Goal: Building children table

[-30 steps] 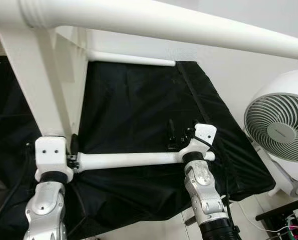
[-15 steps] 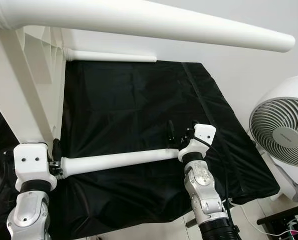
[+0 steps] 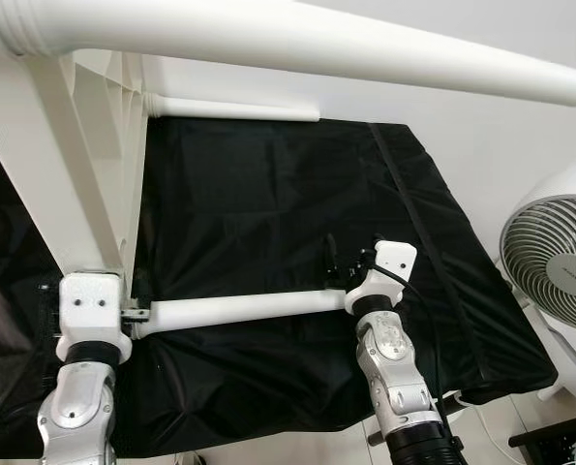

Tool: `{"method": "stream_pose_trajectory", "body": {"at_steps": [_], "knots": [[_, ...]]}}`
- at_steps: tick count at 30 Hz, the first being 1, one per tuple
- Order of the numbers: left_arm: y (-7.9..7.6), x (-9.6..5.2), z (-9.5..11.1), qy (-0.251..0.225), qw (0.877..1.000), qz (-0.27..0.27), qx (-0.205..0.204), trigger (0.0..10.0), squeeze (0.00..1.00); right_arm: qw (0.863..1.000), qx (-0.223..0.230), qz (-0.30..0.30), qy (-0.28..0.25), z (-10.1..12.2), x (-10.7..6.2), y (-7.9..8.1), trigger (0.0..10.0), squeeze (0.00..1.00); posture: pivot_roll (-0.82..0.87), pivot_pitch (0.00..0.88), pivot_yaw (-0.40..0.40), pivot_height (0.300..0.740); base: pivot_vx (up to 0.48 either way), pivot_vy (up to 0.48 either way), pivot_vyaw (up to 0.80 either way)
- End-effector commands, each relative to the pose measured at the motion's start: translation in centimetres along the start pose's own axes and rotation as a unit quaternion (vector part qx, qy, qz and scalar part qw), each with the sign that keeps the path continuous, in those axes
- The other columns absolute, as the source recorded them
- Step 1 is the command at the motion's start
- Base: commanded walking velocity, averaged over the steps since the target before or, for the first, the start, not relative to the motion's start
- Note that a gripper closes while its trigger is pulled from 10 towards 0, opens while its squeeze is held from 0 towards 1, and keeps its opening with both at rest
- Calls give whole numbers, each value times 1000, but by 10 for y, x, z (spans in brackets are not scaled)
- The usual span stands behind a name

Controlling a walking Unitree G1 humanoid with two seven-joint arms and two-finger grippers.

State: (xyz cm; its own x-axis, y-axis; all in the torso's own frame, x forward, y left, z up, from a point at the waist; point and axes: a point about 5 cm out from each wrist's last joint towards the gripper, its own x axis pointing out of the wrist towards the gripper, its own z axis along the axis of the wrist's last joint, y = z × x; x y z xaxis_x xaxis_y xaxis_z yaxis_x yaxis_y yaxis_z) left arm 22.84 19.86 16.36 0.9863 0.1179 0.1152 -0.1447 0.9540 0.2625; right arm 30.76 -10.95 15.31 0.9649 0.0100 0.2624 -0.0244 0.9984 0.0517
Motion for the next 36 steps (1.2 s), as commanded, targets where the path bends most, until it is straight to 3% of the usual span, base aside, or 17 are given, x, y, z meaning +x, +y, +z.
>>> {"method": "stream_pose_trajectory", "body": {"at_steps": [1,5,14,21,32,35,36], "knots": [[-11,-4,-8,18,999,-40,16,10000,0,1000,-9,-6,-6,1,-1,-5,10000,0,128,143,-66,740,0,0,0],[-13,-11,-5,0,999,-44,32,10000,0,1000,-11,-8,-6,1,-2,-6,10000,0,124,145,-64,740,0,0,0],[-3,-27,-3,-25,997,15,66,10000,0,1000,-11,-8,-2,-1,-5,-6,10000,0,136,149,-69,740,0,0,0],[0,-50,2,-56,994,56,78,10000,0,1000,-9,4,2,-3,-5,-2,10000,0,165,146,-90,740,0,0,0],[4,-42,1,-56,993,73,71,10000,0,1000,-5,17,4,-4,-7,3,10000,0,160,138,-86,740,0,0,0],[6,-39,1,-51,994,90,41,10000,0,1000,-5,15,3,-3,-8,3,10000,0,158,138,-84,740,0,0,0],[7,-39,1,-47,994,98,17,10000,341,1000,-5,15,3,-3,-8,3,10000,0,156,140,-84,740,0,0,0]]}}
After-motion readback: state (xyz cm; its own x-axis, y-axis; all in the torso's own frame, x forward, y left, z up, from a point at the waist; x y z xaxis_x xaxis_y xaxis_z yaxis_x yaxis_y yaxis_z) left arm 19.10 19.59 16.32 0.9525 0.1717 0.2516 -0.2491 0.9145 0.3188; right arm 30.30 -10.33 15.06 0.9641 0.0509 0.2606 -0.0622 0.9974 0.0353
